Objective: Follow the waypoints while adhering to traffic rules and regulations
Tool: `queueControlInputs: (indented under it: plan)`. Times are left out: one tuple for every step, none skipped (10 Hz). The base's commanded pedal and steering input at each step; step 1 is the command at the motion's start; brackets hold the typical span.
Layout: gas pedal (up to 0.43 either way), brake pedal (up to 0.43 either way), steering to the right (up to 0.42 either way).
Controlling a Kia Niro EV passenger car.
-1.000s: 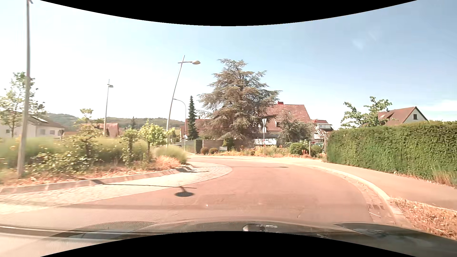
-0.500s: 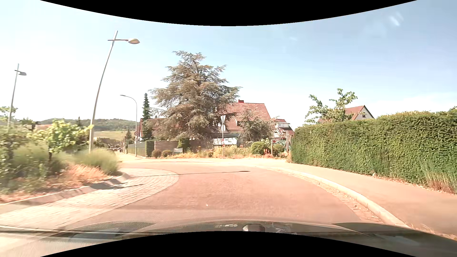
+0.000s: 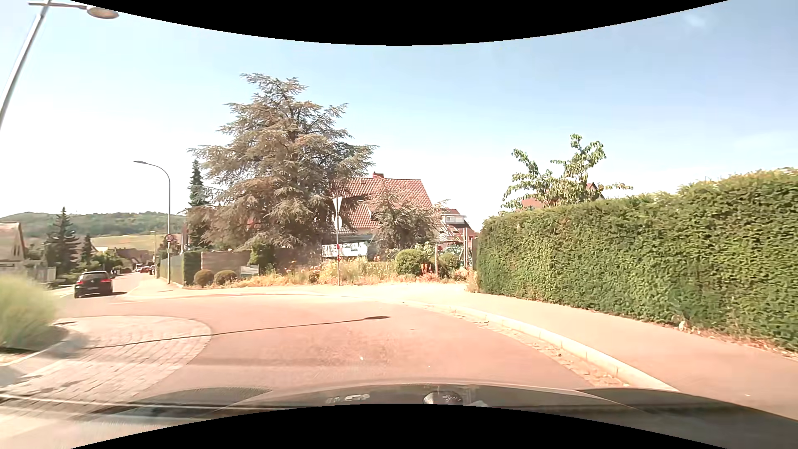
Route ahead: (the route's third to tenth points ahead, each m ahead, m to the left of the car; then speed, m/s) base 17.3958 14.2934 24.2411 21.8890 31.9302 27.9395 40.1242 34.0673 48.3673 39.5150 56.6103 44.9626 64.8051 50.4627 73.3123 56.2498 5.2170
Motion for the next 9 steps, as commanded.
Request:
queueControlInputs:
  plan:
    - [0.047, 0.000, -0.010]
    - [0.047, 0.000, -0.048]
    - [0.047, 0.000, -0.103]
    - [0.047, 0.000, -0.143]
    - [0.047, 0.000, -0.190]
    - [0.047, 0.000, -0.228]
    - [0.047, 0.000, -0.259]
    - [0.047, 0.000, -0.289]
    - [0.047, 0.000, -0.314]
